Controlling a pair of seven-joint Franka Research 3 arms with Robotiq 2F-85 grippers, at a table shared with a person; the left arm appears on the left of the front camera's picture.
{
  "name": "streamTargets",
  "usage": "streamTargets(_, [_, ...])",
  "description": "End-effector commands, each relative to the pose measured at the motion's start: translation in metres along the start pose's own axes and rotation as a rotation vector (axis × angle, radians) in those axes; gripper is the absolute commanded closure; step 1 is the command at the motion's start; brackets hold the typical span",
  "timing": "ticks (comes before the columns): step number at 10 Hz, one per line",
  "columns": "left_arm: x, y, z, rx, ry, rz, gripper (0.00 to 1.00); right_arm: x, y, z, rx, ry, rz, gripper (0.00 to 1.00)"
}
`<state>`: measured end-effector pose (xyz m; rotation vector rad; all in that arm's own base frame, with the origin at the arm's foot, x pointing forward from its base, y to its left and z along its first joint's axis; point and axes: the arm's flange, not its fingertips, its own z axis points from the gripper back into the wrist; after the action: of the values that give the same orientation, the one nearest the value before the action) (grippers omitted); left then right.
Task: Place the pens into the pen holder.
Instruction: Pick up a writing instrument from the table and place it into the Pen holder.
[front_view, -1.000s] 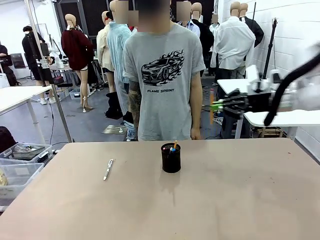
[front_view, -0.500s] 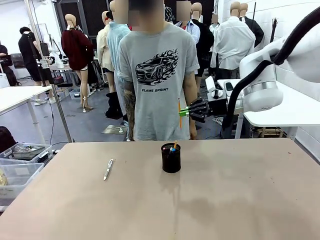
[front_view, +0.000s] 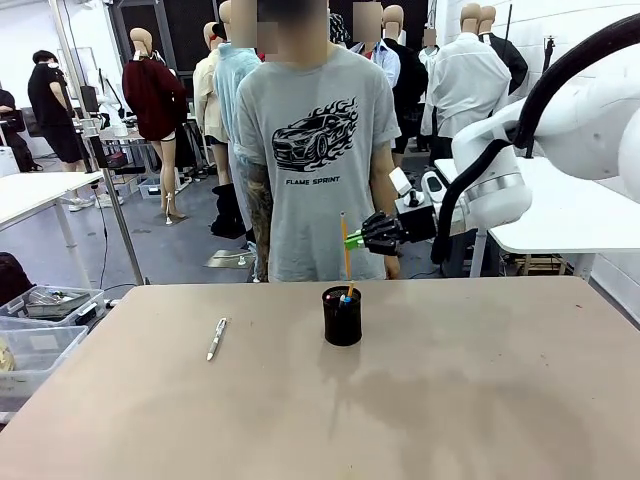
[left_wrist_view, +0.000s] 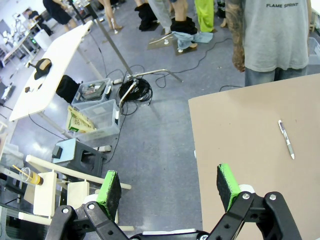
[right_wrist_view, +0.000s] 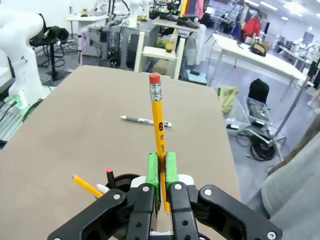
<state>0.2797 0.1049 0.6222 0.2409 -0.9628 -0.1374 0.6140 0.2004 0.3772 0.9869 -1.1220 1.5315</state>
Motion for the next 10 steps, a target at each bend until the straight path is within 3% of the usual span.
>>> streamTargets(1, [0.001,0.001,-0.001,0.003,-0.006,0.004,0.00,-0.006,-0.015,-0.006,0.058,0.019,-0.033,1.00])
streamTargets(6, [0.001,0.001,-0.001,0.003,-0.006,0.004,0.00,-0.029,-0.013,-0.016,0.161,0.021,-0.090,1.00])
streamTargets(10, [0.001,0.001,-0.001,0.003,-0.006,0.004,0.00,-0.044,-0.018,-0.013,0.093,0.066,-0.138,1.00])
